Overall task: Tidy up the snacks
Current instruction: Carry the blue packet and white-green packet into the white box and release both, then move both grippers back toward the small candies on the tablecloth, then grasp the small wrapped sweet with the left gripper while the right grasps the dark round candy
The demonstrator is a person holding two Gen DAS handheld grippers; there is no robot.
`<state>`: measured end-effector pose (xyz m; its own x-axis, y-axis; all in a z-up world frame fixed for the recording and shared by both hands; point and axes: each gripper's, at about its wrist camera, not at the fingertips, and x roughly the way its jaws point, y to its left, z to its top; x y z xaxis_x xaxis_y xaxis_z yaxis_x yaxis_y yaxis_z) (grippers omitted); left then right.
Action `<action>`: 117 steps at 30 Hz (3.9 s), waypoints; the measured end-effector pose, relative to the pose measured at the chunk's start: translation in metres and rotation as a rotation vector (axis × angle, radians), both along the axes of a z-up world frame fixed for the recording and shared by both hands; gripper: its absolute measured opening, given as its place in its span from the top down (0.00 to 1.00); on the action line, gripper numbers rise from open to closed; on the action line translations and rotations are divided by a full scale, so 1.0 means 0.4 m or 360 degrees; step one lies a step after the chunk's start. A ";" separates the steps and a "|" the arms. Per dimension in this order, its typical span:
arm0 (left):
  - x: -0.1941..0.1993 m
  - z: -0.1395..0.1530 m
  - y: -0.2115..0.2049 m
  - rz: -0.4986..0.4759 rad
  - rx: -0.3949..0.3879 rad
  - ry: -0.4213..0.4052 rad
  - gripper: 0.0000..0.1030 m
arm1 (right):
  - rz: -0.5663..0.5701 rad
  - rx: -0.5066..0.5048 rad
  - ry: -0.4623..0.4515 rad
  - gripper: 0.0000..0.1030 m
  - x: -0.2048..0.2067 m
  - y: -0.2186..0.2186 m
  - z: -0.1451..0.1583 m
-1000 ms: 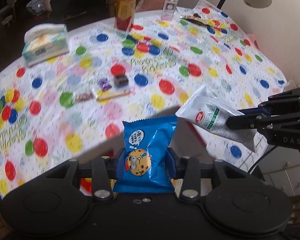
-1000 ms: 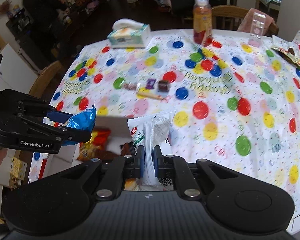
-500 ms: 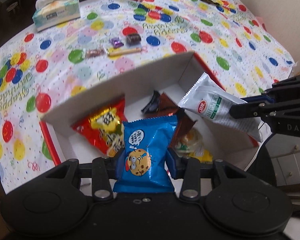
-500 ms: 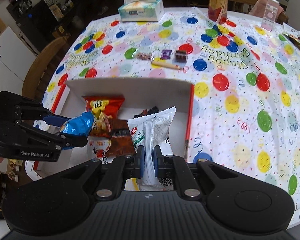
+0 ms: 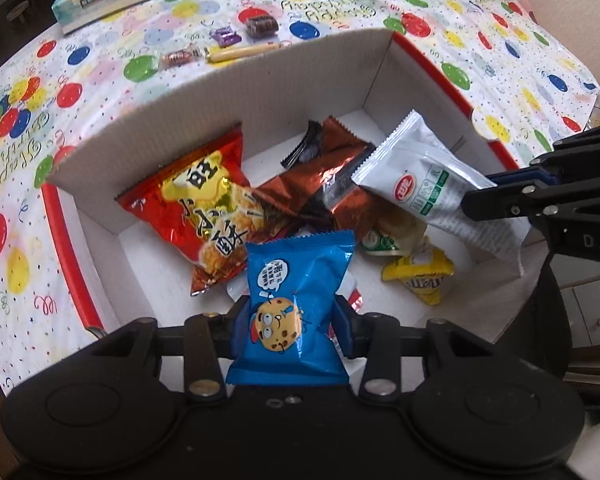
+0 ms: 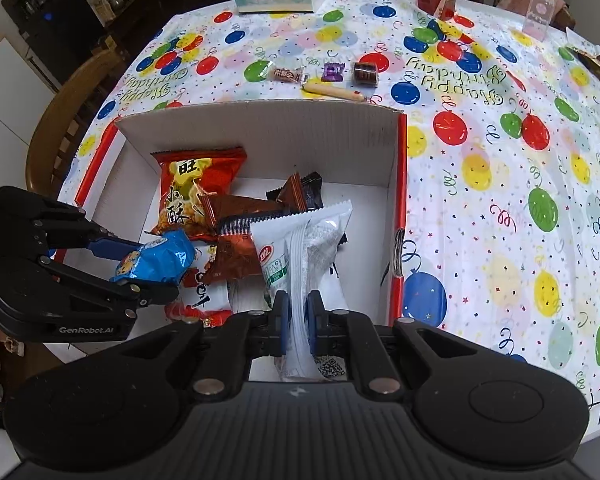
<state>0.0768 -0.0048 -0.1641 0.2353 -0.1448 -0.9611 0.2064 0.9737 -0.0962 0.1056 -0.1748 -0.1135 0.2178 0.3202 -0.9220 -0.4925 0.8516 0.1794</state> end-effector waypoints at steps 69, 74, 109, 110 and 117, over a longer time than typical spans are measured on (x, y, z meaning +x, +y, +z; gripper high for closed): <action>0.543 0.101 0.151 0.0555 0.0098 -0.0105 0.01 | -0.0197 -0.0163 0.0177 0.22 0.608 0.048 0.003; 0.622 0.045 0.180 0.0662 0.0072 -0.0004 0.01 | -0.0183 -0.0191 0.0216 0.22 0.690 0.086 -0.046; 0.761 -0.169 0.173 0.0700 0.0093 0.0229 0.55 | 0.0004 -0.0161 0.0386 0.62 0.813 0.251 -0.250; 0.761 -0.166 0.172 0.0693 0.0087 0.0224 0.61 | 0.0009 -0.0164 0.0375 0.62 0.811 0.253 -0.249; 0.760 -0.150 0.181 0.0699 0.0067 0.0189 0.73 | 0.0007 -0.0154 0.0346 0.63 0.808 0.242 -0.242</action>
